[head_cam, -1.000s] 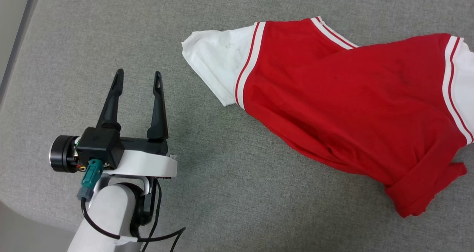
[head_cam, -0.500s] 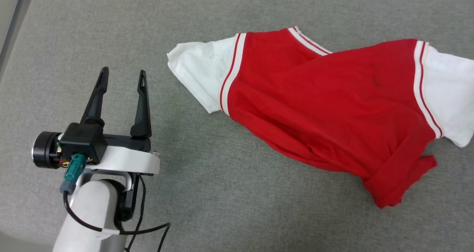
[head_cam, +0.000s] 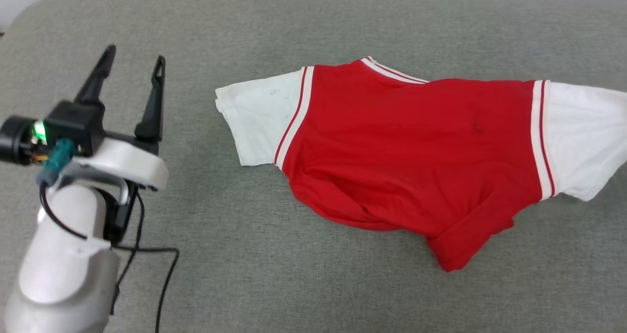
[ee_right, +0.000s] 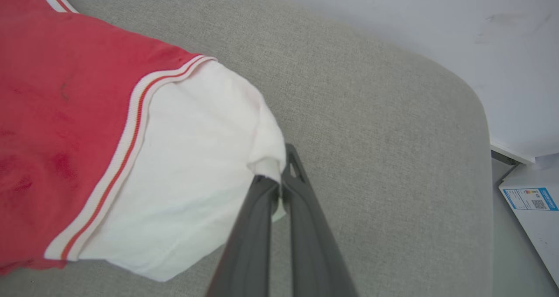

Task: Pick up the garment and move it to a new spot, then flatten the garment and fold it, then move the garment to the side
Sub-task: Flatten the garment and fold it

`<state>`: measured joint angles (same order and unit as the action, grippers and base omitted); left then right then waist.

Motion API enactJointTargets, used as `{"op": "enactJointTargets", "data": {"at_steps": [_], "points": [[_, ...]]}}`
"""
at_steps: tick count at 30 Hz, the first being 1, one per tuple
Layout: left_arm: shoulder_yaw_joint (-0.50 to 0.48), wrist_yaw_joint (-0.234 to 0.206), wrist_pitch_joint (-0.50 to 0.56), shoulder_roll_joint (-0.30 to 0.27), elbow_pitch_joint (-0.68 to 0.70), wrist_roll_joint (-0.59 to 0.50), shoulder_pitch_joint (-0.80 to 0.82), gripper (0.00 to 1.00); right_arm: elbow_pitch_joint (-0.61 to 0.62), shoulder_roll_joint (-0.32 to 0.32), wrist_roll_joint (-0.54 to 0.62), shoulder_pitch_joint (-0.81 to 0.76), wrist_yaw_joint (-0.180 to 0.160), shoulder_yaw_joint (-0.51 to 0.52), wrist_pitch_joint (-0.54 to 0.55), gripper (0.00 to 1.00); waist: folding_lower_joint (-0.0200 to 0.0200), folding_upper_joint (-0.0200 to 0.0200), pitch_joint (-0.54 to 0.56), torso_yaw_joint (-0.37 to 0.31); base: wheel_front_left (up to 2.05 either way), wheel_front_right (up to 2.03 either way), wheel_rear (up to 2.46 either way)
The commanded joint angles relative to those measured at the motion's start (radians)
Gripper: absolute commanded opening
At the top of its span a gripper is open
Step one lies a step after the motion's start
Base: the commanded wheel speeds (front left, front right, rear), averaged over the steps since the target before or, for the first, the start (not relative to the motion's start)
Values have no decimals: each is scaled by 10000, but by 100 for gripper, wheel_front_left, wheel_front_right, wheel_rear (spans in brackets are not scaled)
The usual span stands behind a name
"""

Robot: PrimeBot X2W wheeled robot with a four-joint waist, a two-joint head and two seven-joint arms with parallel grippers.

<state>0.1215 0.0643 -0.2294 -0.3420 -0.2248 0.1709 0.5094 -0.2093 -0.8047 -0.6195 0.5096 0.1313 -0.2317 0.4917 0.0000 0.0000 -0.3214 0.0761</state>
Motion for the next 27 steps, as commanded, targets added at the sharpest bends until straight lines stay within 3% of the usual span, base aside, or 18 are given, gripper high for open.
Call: {"op": "enactJointTargets", "data": {"at_steps": [1,7,13,22,27], "points": [[43,91,127,-120,-93,21,234,100,115,112,53,-192,-12,79,-73,0,0,0,157,-253,0,0,0],[534,540,1209,-645,-674,464,1800,100,967,407,282,-1141,-12,603,-238,0,0,0,93,-693,0,0,0],[1405,646,2812,-1000,-1465,1419,3084,100,1765,843,581,-1892,-12,1128,-233,0,0,0,-109,-1075,0,0,0],[3714,651,7290,-2102,-2571,4396,4550,100,2440,1305,765,-2217,-12,1296,-107,0,0,0,-617,-1539,0,0,0],[4657,653,9013,-2432,-2838,5393,5278,100,2530,1343,789,-1931,-12,1163,-124,0,0,0,-1000,-1703,0,0,0]]}}
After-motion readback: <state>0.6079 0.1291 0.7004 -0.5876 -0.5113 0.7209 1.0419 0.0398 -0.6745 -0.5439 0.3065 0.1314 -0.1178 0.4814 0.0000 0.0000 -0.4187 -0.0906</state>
